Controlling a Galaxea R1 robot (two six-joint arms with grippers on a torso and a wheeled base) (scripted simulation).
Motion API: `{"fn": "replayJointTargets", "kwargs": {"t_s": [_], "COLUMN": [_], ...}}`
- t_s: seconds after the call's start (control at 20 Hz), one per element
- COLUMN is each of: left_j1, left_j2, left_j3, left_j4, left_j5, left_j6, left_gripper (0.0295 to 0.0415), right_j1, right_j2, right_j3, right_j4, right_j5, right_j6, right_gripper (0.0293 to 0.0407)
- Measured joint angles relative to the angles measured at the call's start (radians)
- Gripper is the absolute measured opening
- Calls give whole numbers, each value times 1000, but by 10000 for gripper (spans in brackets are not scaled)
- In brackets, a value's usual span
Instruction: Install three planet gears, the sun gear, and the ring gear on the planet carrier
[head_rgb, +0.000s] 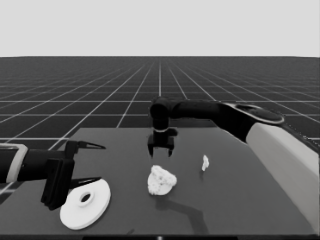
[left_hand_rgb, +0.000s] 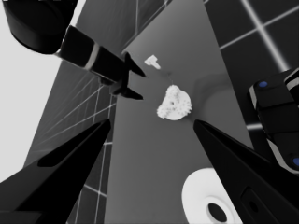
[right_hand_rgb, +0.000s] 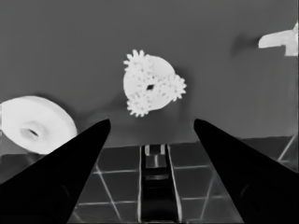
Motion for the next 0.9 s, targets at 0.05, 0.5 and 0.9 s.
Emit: {"fn": "replayJointTargets", "kwargs": {"t_s": [0.05, 0.5, 0.9], "left_j1": [0, 0, -43], "left_j2": [0, 0, 176], "left_j3": [0, 0, -193], "left_j4": [0, 0, -132], "left_j5": [0, 0, 928], "left_j6": [0, 0, -1209], "left_gripper": [385, 385, 401], "right_j1": [11, -530, -572], "right_j2": [1, -1180, -1291], "right_j3": [-5, 1167, 1265], "right_j4": [11, -667, -719], "right_j5": [0, 372, 401], "right_j6": [-35, -1079, -1156], "right_gripper": [385, 385, 385]}}
